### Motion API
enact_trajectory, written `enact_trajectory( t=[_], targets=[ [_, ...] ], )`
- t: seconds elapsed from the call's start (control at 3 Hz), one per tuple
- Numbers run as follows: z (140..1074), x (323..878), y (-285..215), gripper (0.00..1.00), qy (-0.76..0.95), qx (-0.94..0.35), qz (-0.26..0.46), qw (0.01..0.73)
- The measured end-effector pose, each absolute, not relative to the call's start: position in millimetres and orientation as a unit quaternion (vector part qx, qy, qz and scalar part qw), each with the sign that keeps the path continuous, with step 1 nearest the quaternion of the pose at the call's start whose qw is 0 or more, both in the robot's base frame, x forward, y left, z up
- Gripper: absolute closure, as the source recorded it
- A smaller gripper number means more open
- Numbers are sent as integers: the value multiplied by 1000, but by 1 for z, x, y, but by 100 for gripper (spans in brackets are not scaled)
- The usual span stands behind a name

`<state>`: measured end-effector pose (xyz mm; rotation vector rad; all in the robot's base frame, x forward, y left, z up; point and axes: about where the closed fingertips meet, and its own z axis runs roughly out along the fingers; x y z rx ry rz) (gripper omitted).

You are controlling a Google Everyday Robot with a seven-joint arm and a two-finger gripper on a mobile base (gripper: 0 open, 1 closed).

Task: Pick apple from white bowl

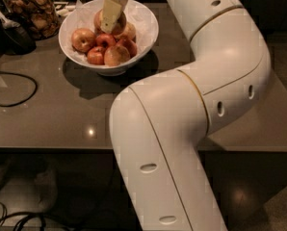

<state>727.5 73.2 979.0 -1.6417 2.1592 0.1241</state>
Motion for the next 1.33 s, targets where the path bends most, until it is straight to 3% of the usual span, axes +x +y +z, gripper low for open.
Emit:
enact_trajectory(
  t=[1.33],
  targets=[
    [1118, 655, 71, 100, 700, -623, 100, 335]
  ],
)
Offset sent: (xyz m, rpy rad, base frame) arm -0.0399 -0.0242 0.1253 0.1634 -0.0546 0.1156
